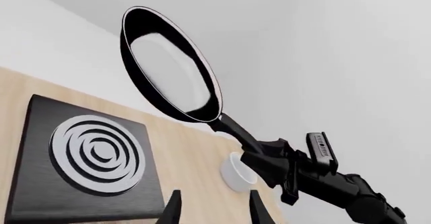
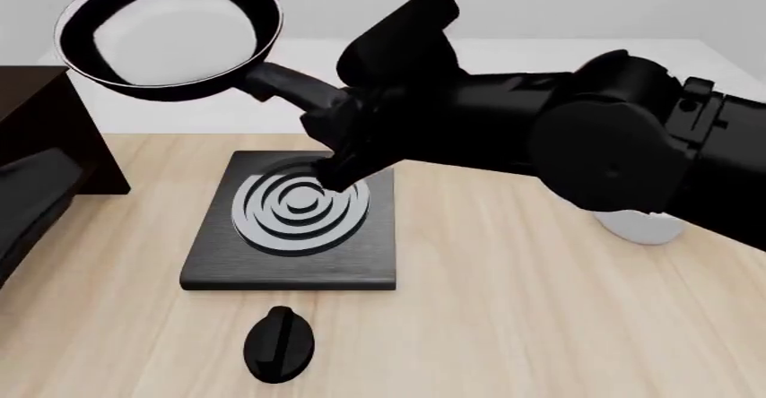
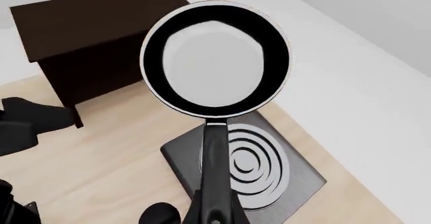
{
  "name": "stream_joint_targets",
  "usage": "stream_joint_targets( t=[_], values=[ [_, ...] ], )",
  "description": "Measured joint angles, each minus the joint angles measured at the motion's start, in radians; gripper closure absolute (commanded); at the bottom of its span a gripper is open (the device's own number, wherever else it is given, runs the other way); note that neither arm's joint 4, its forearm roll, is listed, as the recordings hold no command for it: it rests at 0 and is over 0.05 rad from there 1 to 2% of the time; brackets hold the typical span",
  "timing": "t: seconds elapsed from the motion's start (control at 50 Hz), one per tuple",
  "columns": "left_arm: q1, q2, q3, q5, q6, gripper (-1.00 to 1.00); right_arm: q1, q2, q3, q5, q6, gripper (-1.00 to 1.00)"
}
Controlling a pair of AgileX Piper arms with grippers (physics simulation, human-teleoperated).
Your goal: Put the frying pan on the cabinet shelf.
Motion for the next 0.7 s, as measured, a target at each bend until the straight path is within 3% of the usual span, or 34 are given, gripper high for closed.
stream_joint_targets(
  t=[0.38, 0.7],
  values=[
    [-0.049, 0.027, 0.029, -0.113, -0.134, -1.0, 0.091, 0.052, -0.051, -0.012, 0.001, 1.0],
    [-0.076, 0.053, 0.039, -0.177, -0.184, -1.0, 0.159, 0.096, -0.092, -0.018, 0.014, 1.0]
  ],
)
